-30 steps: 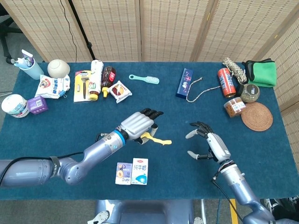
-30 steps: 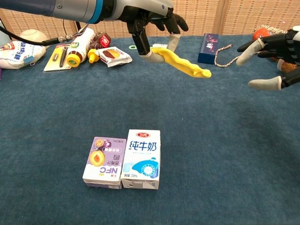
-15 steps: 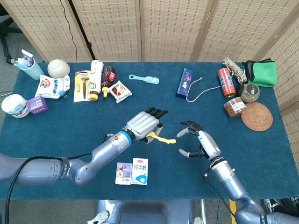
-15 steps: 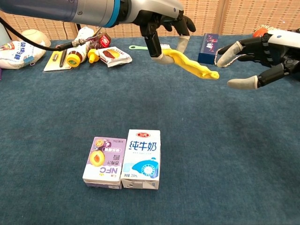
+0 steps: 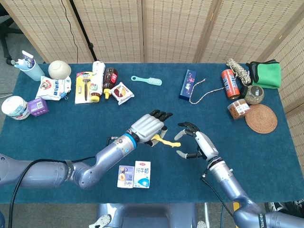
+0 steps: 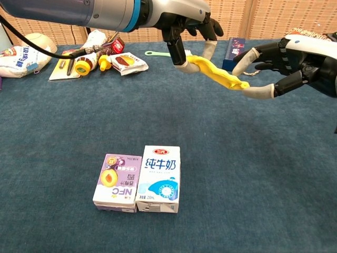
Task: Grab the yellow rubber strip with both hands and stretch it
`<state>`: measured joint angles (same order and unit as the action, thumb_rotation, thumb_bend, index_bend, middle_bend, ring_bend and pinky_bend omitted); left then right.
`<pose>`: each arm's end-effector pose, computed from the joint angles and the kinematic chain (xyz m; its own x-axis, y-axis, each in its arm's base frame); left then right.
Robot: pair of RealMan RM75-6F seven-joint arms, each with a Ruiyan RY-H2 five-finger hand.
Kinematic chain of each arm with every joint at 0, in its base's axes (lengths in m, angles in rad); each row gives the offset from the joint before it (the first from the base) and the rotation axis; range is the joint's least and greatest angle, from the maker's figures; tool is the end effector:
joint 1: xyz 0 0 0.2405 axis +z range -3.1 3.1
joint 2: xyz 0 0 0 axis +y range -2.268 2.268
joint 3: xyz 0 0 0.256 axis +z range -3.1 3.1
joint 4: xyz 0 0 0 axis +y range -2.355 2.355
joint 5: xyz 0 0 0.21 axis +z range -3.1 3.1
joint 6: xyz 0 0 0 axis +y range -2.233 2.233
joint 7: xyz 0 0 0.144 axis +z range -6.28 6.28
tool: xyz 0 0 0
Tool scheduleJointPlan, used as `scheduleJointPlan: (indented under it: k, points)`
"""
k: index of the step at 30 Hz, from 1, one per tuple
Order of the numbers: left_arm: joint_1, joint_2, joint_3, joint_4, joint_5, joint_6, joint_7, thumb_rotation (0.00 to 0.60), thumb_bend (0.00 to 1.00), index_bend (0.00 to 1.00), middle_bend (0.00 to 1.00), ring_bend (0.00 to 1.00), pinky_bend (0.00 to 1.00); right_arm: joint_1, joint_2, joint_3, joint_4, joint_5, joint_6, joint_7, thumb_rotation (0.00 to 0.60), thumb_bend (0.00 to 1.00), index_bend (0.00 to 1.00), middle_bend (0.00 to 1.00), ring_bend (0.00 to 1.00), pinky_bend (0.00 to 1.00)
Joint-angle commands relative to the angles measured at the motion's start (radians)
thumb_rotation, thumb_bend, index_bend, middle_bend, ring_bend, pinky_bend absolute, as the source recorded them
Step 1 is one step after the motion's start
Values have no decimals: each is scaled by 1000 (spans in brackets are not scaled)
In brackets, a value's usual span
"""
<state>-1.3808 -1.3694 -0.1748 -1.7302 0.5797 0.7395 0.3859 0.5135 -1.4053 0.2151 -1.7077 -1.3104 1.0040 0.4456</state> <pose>0.0423 0.3568 -0.0071 0.5118 0.4219 0.7484 0.7668 -0.6172 -0.1764 -0.1631 -0.2945 0.0276 -0.3435 -0.4276 0.8361 -0.8982 -0.1106 -0.4255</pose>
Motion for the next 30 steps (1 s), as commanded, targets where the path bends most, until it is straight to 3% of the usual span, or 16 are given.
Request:
scheduleJointPlan:
  k: [1, 11, 30]
  points:
    - [-1, 0, -1, 0, -1, -1, -4, 600, 427, 689, 0, 0, 0, 5, -4, 0, 1, 5, -5, -3, 600, 295, 429, 142, 0, 0]
    - [-6, 3, 5, 0, -3, -7, -8, 600, 427, 689, 0, 0, 0, 18, -16, 3, 6, 16, -15, -7, 600, 374, 448, 159, 0, 0]
    - [-11, -2, 7, 4, -2, 0, -19, 600, 426, 689, 0, 0, 0, 30, -25, 0, 14, 26, -28, -3, 600, 398, 461, 175, 0, 0]
